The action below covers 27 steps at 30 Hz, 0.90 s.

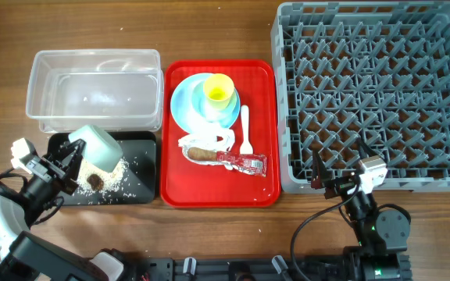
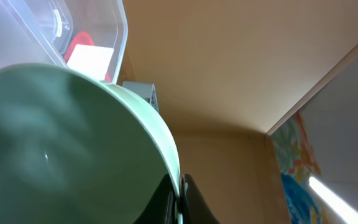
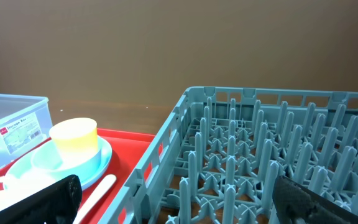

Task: Sort waste into correct bins and load items into the dishwasher rack
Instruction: 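Invert the bowl fully over the black tray to empty remaining food, then carry the empty green bowl back and set it on the red tray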

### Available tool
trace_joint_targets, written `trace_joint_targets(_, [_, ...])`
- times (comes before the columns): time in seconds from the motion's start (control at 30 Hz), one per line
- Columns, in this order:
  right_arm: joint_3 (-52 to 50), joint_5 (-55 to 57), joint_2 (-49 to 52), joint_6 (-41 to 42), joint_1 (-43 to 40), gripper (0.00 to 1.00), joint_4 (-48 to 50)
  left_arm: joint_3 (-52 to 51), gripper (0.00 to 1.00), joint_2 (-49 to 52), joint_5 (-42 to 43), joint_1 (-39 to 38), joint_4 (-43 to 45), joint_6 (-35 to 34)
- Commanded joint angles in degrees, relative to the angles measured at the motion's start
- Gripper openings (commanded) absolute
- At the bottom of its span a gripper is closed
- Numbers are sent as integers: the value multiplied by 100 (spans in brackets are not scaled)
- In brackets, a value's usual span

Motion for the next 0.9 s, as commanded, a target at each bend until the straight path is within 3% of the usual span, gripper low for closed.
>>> trace_joint_targets(0.0, [-7, 68, -26, 76, 7, 100, 24, -11, 4, 2, 164, 22, -225, 208])
trace_joint_targets(0.07, [-7, 68, -26, 76, 7, 100, 24, -9, 4, -114, 173, -101, -831, 542])
trace_joint_targets(0.17, [-7, 68, -26, 76, 7, 100, 24, 7, 4, -485, 144, -496, -859, 629])
trace_joint_targets(0.33, [-7, 70, -26, 76, 7, 100, 24, 125, 4, -1563, -267, -1668, -852, -321])
trace_joint_targets(0.5, [-7, 70, -26, 74, 7, 100, 24, 393, 4, -2500, -2146, -2636, -120, -2269])
trace_joint_targets(0.57, [-7, 68, -26, 74, 7, 100, 24, 393, 4, -3093, -3764, -3635, 446, -3440])
trace_joint_targets(0.7, [-7, 68, -26, 74, 7, 100, 24, 391, 4, -3344, -5914, -5807, 684, -4363])
trace_joint_targets(0.87, [-7, 68, -26, 76, 7, 100, 24, 387, 4, -2441, -7938, -8406, 1001, -4951])
